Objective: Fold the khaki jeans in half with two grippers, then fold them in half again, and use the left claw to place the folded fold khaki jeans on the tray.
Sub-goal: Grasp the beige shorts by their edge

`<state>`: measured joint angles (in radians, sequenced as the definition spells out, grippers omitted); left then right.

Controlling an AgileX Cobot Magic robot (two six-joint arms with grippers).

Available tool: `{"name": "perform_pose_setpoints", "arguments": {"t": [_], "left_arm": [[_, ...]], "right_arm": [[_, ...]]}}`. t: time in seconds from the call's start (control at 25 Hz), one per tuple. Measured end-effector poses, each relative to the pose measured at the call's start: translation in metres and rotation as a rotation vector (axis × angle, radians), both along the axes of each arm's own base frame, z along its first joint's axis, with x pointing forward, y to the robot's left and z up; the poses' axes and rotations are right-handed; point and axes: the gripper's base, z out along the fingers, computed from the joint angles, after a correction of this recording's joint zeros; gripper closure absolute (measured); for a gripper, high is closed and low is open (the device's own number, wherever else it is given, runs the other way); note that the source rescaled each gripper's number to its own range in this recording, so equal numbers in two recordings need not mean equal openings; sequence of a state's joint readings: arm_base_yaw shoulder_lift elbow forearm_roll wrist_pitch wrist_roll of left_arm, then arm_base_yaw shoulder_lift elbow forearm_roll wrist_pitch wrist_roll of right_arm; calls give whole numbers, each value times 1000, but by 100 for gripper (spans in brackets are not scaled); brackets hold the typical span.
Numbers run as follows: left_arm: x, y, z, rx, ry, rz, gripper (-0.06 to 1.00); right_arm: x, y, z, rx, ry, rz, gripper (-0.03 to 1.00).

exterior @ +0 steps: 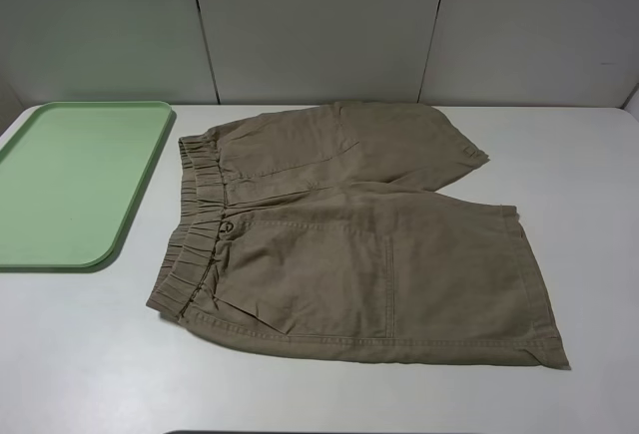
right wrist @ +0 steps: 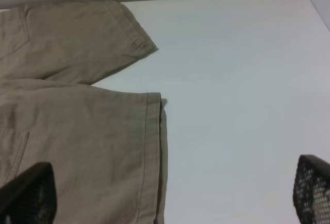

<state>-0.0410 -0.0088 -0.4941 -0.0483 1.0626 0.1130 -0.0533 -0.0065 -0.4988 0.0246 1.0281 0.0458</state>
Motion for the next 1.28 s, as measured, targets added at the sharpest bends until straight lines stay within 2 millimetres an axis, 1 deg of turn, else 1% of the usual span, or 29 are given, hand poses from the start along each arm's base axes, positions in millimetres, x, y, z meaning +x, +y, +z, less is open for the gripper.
{"name": "perform_pose_setpoints", "arguments": {"t": [0.48,0.64,0.76,0.88,0.96,1.04,1.16,1.28], "left_arm": [[0,2,0,18,-4,13,-5],[3,2,8,16,-28,14,-5],[15,1,19,18,23,15,-4],[38,0,31,37,124,-1,-4],[55,-3,42,40,165,-55,-3],[68,-9,53,52,170,-139,-3],[87,-21,62,140,199,-308,-3],[102,-37,61,296,225,-478,-1]], "right_arm": [[0,0,0,1,1,1,-3],[8,0,10,-2,41,3,-3],[22,-1,26,-35,95,22,-3],[41,-2,43,-81,155,51,-3],[54,-2,51,-99,191,72,-3],[69,-1,58,-120,218,123,-3],[89,6,59,-166,276,236,-3],[108,19,49,-235,362,382,-3]]}}
